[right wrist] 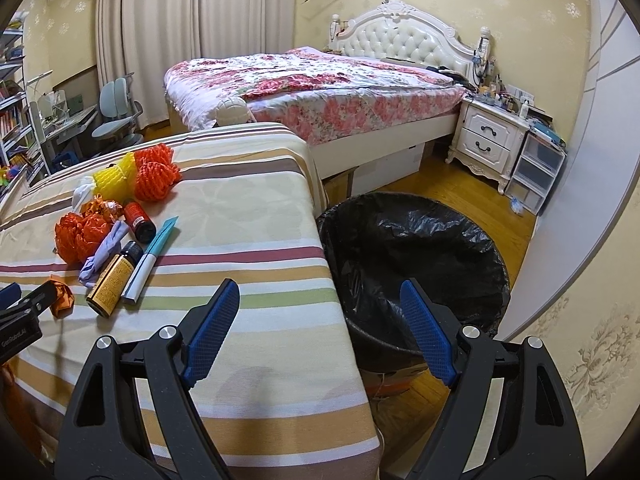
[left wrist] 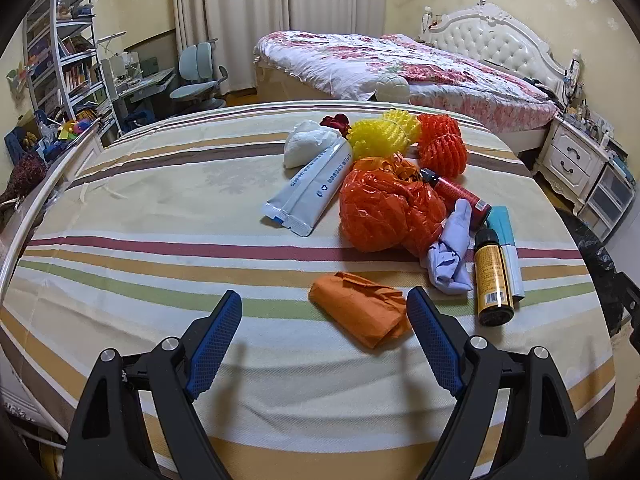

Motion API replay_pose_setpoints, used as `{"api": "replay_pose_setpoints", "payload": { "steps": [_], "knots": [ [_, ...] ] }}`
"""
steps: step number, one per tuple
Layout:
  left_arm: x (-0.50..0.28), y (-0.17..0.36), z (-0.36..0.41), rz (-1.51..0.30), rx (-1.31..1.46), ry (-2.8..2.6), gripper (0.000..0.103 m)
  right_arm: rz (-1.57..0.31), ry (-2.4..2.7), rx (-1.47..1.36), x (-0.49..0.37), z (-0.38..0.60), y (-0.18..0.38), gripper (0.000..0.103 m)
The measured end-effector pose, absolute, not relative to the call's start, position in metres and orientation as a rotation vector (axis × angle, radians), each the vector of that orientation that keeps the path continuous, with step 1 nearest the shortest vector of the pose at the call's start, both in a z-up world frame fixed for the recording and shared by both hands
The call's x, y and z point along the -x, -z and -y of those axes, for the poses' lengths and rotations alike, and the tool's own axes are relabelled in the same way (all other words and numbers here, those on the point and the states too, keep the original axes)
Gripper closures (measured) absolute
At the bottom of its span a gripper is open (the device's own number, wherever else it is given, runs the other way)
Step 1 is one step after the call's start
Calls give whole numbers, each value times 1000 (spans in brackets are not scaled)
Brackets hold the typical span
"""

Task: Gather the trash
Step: 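Move the left tool to the orange cloth and close on it, then close the right tool on the teal tube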

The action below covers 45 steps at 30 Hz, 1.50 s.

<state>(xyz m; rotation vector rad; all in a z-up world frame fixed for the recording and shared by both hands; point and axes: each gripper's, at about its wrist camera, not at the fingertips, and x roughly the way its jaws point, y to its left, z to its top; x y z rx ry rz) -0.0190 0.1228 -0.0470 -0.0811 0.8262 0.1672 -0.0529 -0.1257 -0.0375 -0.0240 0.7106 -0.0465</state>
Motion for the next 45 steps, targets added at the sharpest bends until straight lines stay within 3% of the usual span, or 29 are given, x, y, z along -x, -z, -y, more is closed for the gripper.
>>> {"api": "replay_pose_setpoints", "payload": {
  "steps": [6,18,22,25,34,39,45],
  "knots": [
    [7,58,-126,-909,122,-136,21,-712,34,42,52,117,36,22],
    [15,57,-145,-900,109,-135,32,-721,-1,62,51,101,40,22],
    [9,57,-142,-898,87,-107,46,-717,-23,71,52,92,37,22],
    [10,56,-140,-886,57,-92,67,-715,-48,77,50,83,35,22],
    [18,53,-156,-851,50,-98,68,-747,-127,99,27,48,38,23],
    [20,50,-169,-825,24,-139,68,-795,-167,126,13,29,47,42],
    [18,51,-188,-826,54,-152,68,-844,-185,143,-1,12,59,52]
  ]
}}
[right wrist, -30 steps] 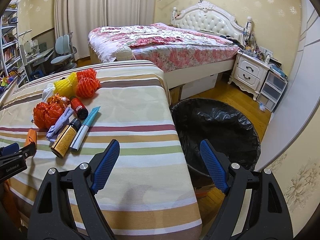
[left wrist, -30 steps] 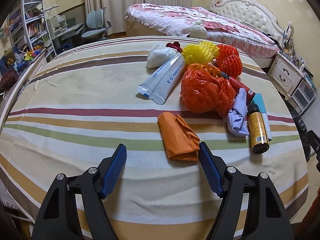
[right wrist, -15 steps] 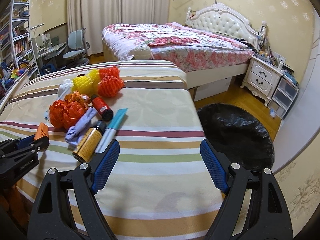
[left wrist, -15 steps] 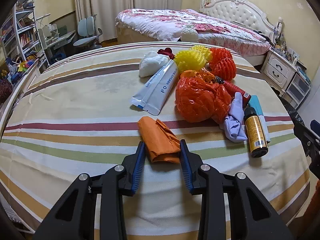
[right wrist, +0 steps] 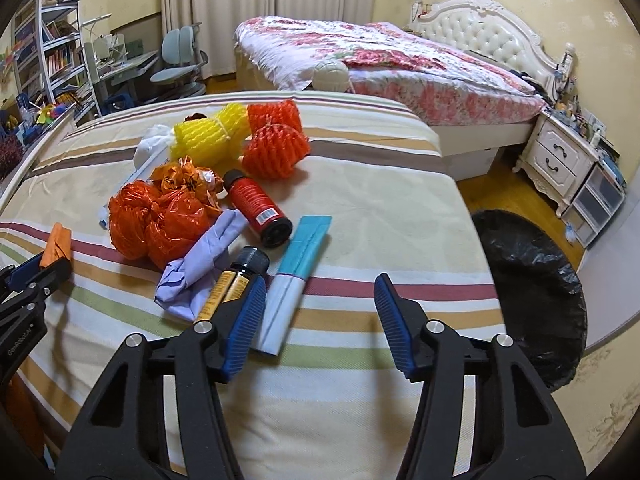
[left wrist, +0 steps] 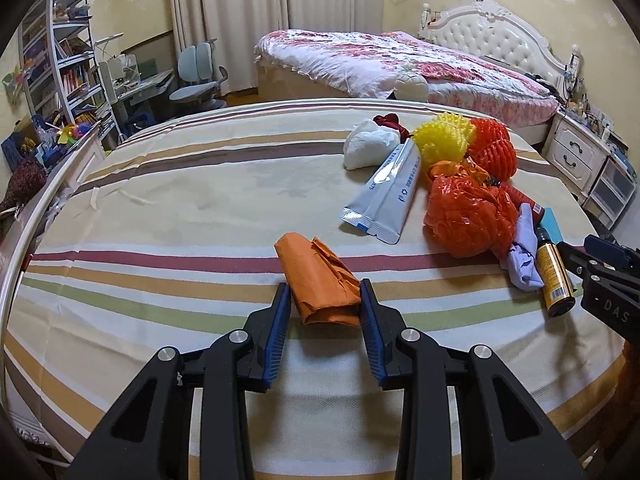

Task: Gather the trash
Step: 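Close the right tool on the teal tube, then carry the orange cloth in the left tool while the right tool carries the teal tube over the bin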

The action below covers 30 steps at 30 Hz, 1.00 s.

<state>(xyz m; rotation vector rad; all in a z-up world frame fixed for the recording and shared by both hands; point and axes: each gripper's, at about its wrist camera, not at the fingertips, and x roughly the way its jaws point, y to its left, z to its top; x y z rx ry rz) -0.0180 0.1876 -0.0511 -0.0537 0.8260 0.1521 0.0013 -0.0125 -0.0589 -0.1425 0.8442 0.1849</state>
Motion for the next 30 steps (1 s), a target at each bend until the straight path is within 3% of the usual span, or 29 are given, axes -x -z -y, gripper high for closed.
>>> {"api": "replay_pose_setpoints", "payload": {
  "steps": [2,9,30],
  "knots": [
    [18,52,-190,-828,71,-147,68,-863,-198,138,-5,10,62,64],
    [19,54,-191,-825,90,-135,68,-877,-208,109,-4,19,64,86],
    [28,20,-138,-710,72,-35,68,-767,-136,12,24,87,35,88]
  ]
}}
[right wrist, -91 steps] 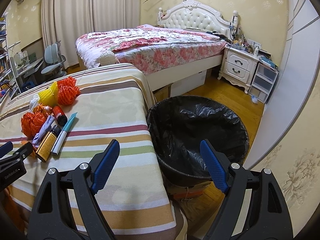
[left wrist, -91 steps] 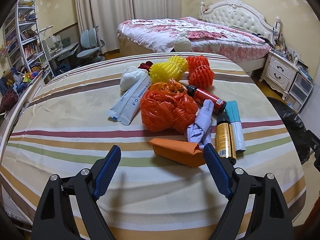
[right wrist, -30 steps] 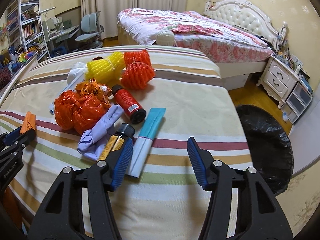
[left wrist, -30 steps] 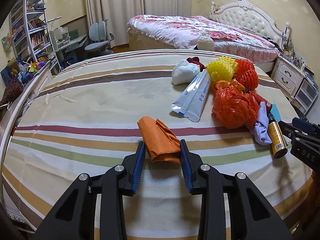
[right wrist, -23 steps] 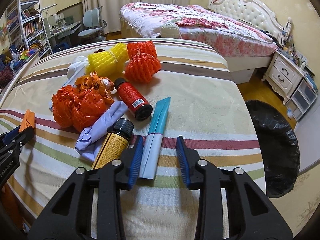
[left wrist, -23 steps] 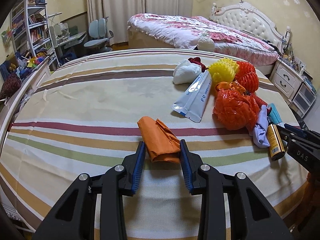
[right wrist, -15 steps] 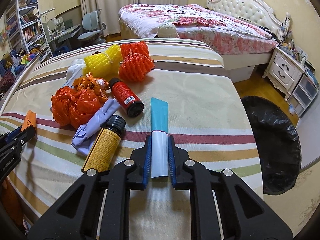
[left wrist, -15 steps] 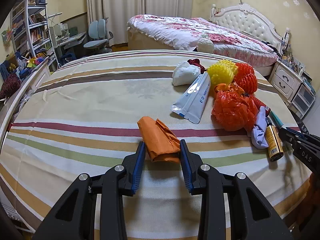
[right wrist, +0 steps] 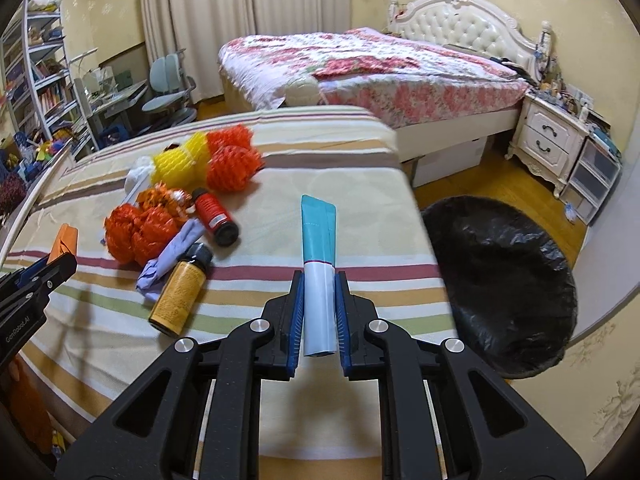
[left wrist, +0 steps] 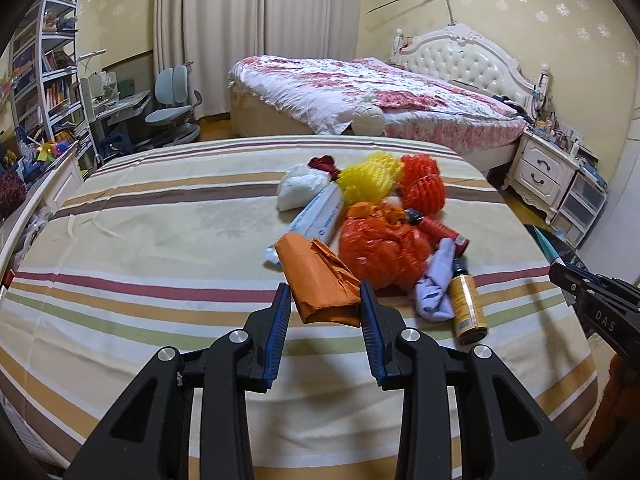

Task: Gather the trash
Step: 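Carry the orange cloth in the left tool while the right tool carries the teal tube over the bin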

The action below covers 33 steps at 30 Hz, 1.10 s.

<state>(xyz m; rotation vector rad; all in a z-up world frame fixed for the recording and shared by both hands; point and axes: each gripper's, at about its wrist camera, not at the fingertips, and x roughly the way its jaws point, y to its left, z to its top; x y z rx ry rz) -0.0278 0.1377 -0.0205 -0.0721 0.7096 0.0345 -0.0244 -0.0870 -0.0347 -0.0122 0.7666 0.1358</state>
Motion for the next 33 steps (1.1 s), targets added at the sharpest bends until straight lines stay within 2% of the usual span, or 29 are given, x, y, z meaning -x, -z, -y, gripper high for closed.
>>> {"api": "replay_pose_setpoints", "payload": {
  "steps": [17,33],
  "knots": [
    [-13,-8,21,-612,-34,238,68,-687,102,-106,20,216,26,88],
    [-66,17,105,-657,-117,299,68,-725,171,-160,-7,272,55,88]
  ]
}}
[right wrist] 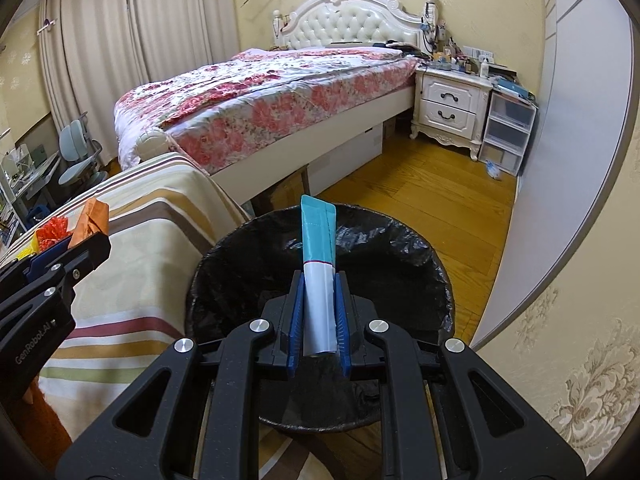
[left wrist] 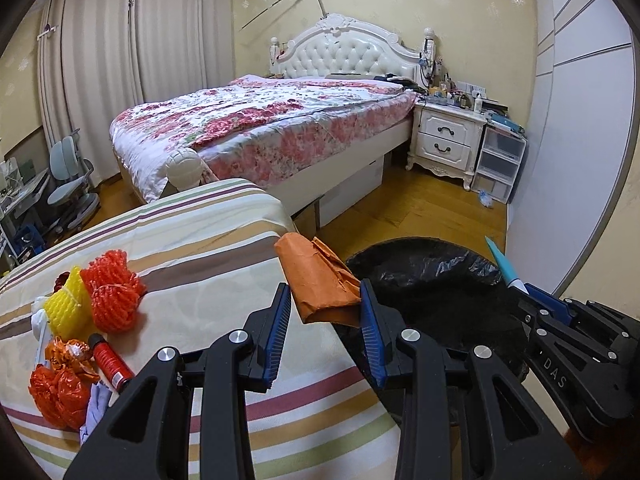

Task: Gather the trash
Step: 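Carry the orange cloth in the left tool while the right tool carries the teal tube over the bin, then open the left tool over the bin while the right tool opens too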

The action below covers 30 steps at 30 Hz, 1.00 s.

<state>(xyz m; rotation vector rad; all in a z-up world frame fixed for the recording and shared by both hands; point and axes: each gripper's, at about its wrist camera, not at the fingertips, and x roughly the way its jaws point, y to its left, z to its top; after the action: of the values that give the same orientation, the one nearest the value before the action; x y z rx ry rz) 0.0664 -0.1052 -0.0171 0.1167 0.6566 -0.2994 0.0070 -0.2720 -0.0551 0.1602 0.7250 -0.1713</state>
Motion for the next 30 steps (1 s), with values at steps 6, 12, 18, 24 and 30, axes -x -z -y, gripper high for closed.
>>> {"api": "replay_pose_setpoints", "payload": {
  "steps": [6,12,18,24,30],
  "knots": [
    [-79,22,120,-669,-141,303,68,-738,181,-174,-15,280,59,88],
    [-83,26,131,-679,-156,307,68,-745,186,-181,-20,285,62,88],
    [-88,30,137,-690,-173,303,68,-750,192,-184,-23,288,64,88],
    [-92,32,143,-696,-185,301,67,-757,198,-191,-27,292,66,87],
    [-94,33,143,-686,-188,279,44,-757,209,-206,-28,296,69,76]
  ]
}}
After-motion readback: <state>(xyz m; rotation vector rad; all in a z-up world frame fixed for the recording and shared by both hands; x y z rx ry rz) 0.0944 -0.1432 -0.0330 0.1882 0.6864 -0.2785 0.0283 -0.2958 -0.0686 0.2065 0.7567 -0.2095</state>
